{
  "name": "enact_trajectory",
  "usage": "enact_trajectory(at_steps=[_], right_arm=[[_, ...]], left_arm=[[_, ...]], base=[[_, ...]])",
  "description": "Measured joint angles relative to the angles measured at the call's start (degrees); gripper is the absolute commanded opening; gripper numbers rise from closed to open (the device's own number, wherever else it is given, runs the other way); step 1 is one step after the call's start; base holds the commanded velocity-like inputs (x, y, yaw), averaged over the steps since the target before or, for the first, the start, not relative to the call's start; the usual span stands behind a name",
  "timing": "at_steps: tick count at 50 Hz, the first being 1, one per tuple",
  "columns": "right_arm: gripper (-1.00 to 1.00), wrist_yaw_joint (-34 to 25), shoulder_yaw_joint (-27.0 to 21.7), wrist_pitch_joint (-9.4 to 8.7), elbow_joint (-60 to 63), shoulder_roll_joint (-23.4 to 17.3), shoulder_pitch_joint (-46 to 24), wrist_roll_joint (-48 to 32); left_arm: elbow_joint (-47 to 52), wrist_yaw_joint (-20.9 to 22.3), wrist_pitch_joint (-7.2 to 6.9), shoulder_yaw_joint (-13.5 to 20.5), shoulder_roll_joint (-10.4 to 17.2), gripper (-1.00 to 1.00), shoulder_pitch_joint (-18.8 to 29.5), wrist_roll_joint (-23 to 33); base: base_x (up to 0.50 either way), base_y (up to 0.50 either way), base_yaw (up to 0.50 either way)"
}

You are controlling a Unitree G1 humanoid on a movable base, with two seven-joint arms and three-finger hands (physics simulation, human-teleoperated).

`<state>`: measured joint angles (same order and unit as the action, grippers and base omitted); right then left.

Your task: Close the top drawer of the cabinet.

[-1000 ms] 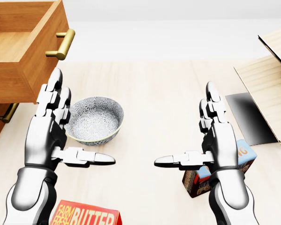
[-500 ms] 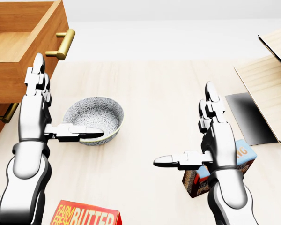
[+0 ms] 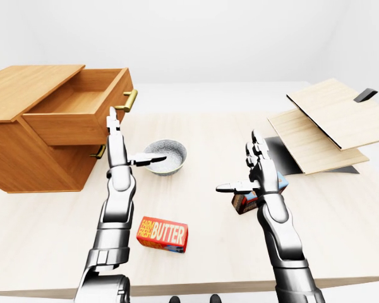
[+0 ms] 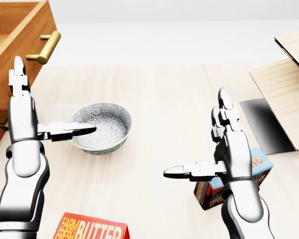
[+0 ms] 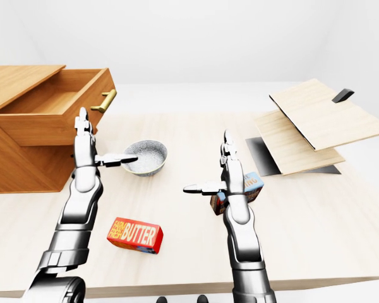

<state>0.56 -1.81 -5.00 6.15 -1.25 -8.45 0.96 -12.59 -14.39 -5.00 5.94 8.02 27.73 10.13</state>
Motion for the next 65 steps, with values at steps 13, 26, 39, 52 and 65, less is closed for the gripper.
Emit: enact_trajectory(at_steps=[13, 26, 39, 52, 65], right_arm=[[1.00, -0.17, -0.13, 0.00, 0.22, -0.09, 0.11, 0.06], [1.00, -0.27, -0.19, 0.00, 0.20, -0.14, 0.19, 0.05], [1.00, -0.38, -0.20, 0.00, 0.39, -0.13, 0.55, 0.00], [1.00, -0.18, -0.08, 0.00, -0.17, -0.02, 0.19, -0.07], [1.00, 0.00, -0.04, 0.00, -0.53, -0.02, -0.22, -0.01]], left_arm=[[-3.77, -3.70, 0.00, 1.61, 2.45, 1.00, 1.98, -0.61], [-6.42, -6.58, 0.00, 3.10, 4.74, 1.00, 3.12, -1.47], [-8.72, -9.22, 0.00, 4.40, 6.98, 1.00, 4.09, -1.80], [-14.81, -11.69, 0.00, 5.30, 9.91, 1.00, 6.91, -1.58], [-21.01, -13.87, 0.00, 6.45, 13.35, 1.00, 9.98, -2.89]], base=[[0.00, 0.00, 0.00], [0.00, 0.00, 0.00], [0.00, 0.00, 0.00], [0.00, 0.00, 0.00], [0.00, 0.00, 0.00]])
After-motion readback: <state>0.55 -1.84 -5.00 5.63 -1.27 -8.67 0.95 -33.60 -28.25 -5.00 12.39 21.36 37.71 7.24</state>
